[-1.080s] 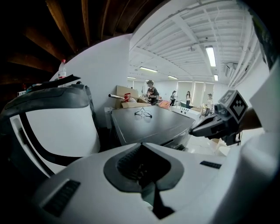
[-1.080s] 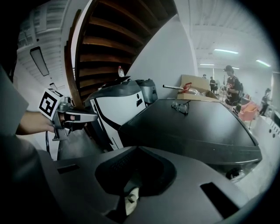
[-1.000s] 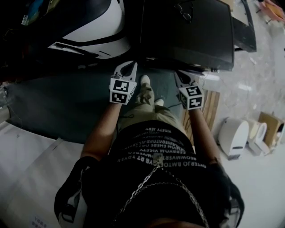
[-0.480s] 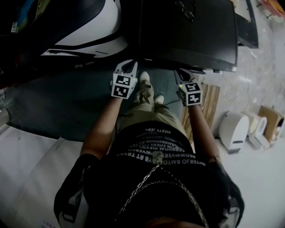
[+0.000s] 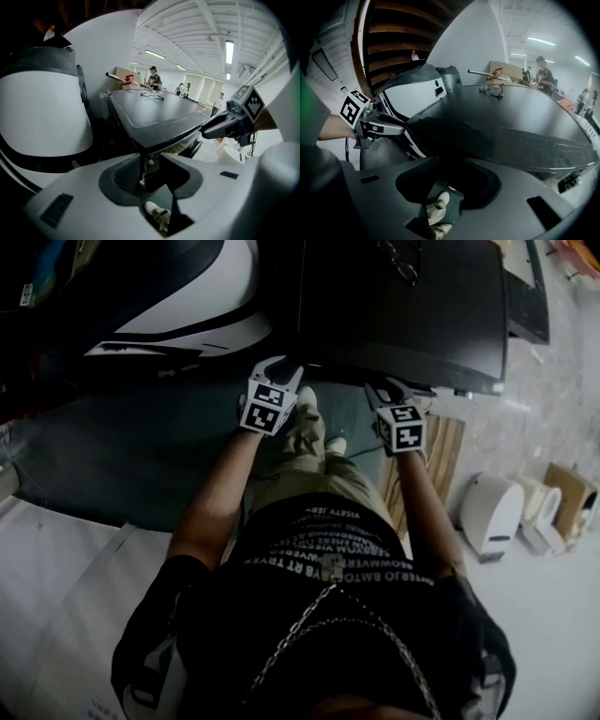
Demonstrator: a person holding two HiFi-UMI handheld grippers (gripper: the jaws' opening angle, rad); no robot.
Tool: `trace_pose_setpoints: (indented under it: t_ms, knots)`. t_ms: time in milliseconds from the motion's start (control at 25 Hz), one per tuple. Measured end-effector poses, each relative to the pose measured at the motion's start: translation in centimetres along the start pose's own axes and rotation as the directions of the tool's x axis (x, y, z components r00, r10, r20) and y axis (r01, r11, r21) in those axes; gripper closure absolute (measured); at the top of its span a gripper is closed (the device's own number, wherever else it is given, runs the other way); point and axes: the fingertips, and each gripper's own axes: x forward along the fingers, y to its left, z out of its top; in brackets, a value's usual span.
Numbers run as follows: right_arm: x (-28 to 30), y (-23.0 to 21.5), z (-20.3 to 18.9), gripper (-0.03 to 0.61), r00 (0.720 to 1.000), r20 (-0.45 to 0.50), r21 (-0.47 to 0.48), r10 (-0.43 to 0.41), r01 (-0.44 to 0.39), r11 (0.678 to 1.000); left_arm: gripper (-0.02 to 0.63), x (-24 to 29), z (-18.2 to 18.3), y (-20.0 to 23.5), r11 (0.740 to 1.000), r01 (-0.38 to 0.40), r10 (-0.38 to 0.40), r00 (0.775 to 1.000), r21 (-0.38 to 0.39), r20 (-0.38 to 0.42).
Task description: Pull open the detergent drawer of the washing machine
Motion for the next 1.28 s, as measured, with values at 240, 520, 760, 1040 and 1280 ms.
trace_pose_setpoints:
  t_ms: [240, 520, 760, 1040, 1280]
  knots:
    - [0.2, 0.4, 0.1, 0.465, 1.000, -0.012, -0.006, -0.005, 0.005, 1.000, 0.503, 0.2, -0.1, -0.3, 1.000, -0.002, 0.002, 1.000, -0.012, 0.006]
    - [0.3, 0.4, -0.2, 0.460, 1.000, -0.024, -0.048, 0.007, -0.008, 0.999, 0.497, 0.0, -0.4, -0.7, 1.000, 0.025, -0.025, 0.999, 0.013, -0.024]
    - [-0.4, 0.7, -0.9, 0.460, 0.998, -0.046, 0.004, 0.029, -0.029, 1.000, 0.497, -0.7, -1.1, -0.9, 0.998, 0.039, -0.037, 0.997, 0.040, -0.068]
    - [0.1, 0.5, -0.2, 0.460, 0.997, -0.072, -0.024, 0.015, -0.017, 1.000, 0.497, -0.4, -0.4, -1.2, 0.997, 0.028, -0.022, 0.997, 0.068, -0.076]
    - [-0.2, 0.7, -1.0, 0.466, 0.995, -0.094, -0.020, 0.014, -0.016, 1.000, 0.511, -1.1, -1.4, -1.4, 1.000, 0.021, -0.019, 0.994, 0.023, -0.110]
